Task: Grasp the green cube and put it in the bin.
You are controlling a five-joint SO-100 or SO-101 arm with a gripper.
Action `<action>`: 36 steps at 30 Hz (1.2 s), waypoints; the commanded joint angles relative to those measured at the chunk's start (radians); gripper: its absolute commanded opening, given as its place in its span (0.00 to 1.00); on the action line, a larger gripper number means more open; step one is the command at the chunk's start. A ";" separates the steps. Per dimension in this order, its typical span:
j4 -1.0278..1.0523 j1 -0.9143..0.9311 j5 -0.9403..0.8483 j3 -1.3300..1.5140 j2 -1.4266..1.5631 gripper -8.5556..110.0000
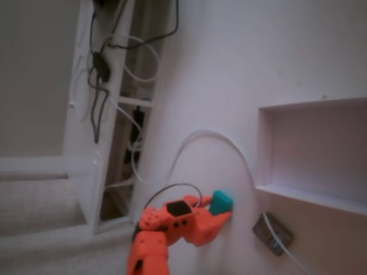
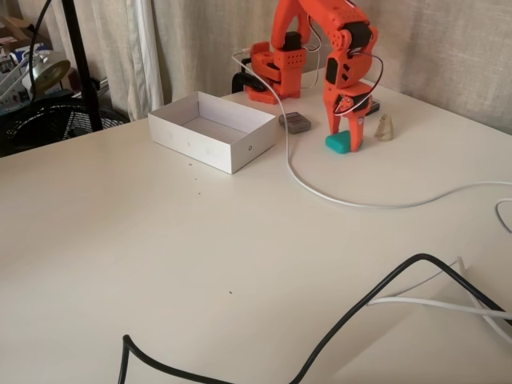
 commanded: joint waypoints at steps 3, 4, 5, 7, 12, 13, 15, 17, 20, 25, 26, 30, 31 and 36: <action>-0.061 0.014 -0.008 -0.002 0.072 0.00; -0.091 0.017 -0.017 -0.003 0.095 0.00; -0.124 0.020 -0.025 -0.006 0.120 0.00; -0.195 0.029 -0.049 -0.012 0.178 0.00; -0.390 0.067 -0.100 -0.029 0.333 0.00; -0.414 0.078 -0.107 -0.032 0.368 0.00; -0.422 0.104 -0.120 -0.032 0.453 0.00; -0.367 0.158 -0.126 -0.026 0.543 0.00; -0.184 0.301 -0.179 -0.014 0.649 0.00; -0.249 0.655 -0.377 0.206 0.716 0.00; -0.347 0.723 -0.413 0.281 0.712 0.00; -0.704 0.873 -0.518 0.523 0.680 0.00; -0.733 0.884 -0.523 0.554 0.680 0.00; -0.649 0.882 -0.522 0.618 0.716 0.00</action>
